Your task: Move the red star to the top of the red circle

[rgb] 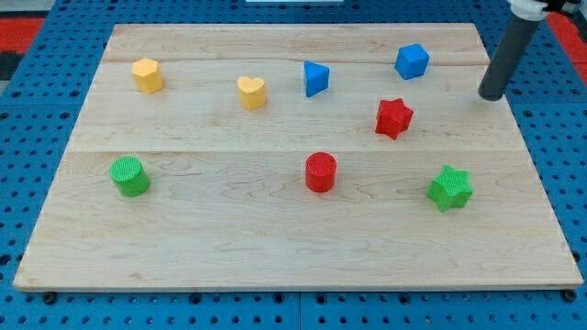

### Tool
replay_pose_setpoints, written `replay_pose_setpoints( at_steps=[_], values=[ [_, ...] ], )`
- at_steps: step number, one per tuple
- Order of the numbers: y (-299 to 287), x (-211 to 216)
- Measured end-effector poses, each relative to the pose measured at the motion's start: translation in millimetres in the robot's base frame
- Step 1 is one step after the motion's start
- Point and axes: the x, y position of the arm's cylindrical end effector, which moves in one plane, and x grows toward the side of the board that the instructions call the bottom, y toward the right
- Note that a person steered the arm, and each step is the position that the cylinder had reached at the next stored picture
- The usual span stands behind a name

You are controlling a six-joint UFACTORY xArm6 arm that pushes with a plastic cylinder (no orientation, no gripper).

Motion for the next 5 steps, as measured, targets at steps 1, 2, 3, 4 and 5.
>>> replay_pose_setpoints(
  at_steps=[1, 2, 3, 4, 5],
  values=[
    [-4, 8],
    [-5, 9],
    [-22, 10],
    [-51, 23],
    [-90, 36]
  ],
)
